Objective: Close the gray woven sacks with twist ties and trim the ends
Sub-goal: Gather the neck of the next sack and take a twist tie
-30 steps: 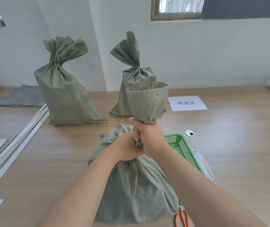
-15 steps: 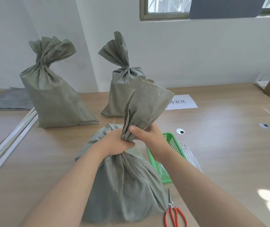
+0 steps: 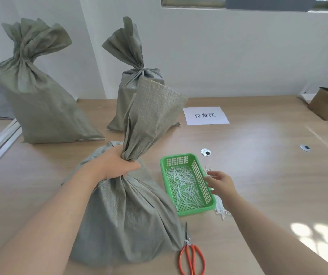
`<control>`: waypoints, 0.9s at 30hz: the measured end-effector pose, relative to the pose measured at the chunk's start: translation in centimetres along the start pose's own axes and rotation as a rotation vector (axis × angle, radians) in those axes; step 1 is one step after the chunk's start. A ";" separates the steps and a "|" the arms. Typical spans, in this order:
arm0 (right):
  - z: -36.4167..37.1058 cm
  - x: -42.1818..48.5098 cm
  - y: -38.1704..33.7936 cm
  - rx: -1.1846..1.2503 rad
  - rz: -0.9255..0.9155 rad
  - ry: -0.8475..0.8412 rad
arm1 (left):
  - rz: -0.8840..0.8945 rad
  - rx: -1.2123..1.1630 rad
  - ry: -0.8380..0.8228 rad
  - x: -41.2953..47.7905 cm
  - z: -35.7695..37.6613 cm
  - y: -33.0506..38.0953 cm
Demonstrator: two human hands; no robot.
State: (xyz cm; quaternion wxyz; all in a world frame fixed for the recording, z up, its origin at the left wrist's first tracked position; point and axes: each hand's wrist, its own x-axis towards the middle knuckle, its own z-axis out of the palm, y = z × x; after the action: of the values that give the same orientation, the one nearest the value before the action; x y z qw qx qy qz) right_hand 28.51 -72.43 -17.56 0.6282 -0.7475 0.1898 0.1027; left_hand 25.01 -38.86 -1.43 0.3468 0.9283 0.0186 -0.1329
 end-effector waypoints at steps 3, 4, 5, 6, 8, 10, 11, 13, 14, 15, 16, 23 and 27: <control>-2.1 1.9 2.9 -0.115 0.075 0.047 | 0.003 0.026 0.017 0.4 0.1 1.1; -2.6 2.4 3.9 -0.166 0.097 0.057 | 0.004 0.034 0.020 0.5 0.1 1.5; -2.9 2.9 4.8 -0.218 0.115 0.064 | 0.005 0.047 0.023 0.7 0.1 1.9; -3.2 3.4 5.7 -0.272 0.131 0.069 | 0.001 0.061 0.023 0.8 0.1 2.2; -3.4 4.1 7.2 -0.382 0.144 0.071 | -0.014 0.072 0.020 1.2 0.0 2.5; -3.3 4.5 7.9 -0.455 0.139 0.070 | -0.025 0.066 0.011 1.4 0.1 2.4; -3.2 4.7 8.1 -0.468 0.130 0.077 | -0.027 0.056 0.008 1.5 0.1 2.4; -3.0 5.2 8.3 -0.482 0.103 0.120 | -0.035 0.035 0.003 1.8 0.2 2.1; -3.0 5.6 8.4 -0.487 0.091 0.148 | -0.039 0.025 0.003 1.9 0.2 1.9; -2.9 5.9 8.5 -0.488 0.085 0.175 | -0.042 0.015 0.003 2.0 0.3 1.7; -3.0 6.3 8.6 -0.486 0.083 0.193 | -0.044 0.009 0.006 2.1 0.3 1.6; -3.1 7.6 9.3 -0.531 0.101 0.204 | -0.038 0.005 0.003 2.2 0.2 1.0; -3.4 7.8 10.3 -0.664 0.169 0.130 | -0.049 0.011 0.005 2.3 0.2 1.1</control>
State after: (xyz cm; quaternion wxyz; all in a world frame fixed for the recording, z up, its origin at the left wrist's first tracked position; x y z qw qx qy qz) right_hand 31.06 -78.39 -29.24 0.3265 -0.8977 0.2470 0.1628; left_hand 27.27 -39.93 -1.50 0.3382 0.9298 0.0416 -0.1391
